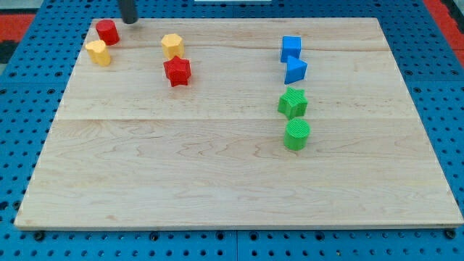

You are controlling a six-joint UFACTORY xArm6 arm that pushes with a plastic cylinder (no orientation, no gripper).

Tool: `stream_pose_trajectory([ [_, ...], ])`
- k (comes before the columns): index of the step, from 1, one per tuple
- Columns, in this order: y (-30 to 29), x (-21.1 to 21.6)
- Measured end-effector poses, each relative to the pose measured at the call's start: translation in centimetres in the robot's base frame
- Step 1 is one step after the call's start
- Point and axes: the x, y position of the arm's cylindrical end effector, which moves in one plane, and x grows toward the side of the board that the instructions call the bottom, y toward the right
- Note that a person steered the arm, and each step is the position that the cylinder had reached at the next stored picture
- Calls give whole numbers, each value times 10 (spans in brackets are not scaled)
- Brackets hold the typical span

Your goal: Form a vertical line with the yellow blocks and the red blocks

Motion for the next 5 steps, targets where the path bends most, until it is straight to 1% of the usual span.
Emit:
stream_pose_trajectory([
  [1,-74,0],
  [3,-67,32],
  [4,-37,46],
  [5,18,29],
])
